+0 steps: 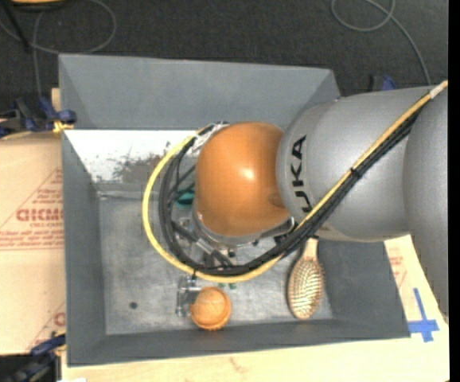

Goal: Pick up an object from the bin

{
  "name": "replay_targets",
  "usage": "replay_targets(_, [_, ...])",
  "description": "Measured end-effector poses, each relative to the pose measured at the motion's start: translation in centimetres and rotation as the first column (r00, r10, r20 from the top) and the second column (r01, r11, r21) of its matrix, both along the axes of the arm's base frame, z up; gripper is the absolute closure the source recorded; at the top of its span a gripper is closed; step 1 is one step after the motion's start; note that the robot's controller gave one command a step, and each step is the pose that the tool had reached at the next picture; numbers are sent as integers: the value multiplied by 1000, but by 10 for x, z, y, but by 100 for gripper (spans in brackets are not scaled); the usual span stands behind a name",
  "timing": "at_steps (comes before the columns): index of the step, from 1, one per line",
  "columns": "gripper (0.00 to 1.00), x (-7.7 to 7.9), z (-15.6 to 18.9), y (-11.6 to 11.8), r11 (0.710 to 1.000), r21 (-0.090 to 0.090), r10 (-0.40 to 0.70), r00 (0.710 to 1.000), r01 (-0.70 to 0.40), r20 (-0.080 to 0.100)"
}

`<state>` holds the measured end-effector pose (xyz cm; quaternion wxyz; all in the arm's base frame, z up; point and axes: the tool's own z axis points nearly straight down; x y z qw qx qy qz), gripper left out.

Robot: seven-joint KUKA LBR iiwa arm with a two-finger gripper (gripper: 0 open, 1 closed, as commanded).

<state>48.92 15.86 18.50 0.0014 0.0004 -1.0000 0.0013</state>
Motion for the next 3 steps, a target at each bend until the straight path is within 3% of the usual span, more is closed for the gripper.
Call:
replay_targets(1, [0,2,-9,-26,997,5,-73,997,73,4])
replay_targets(2, [0,9,-41,-44,999,3,-37,999,37,8])
replay_targets(3, [100,1,-94,-85,920,8,391,920,-391,-9])
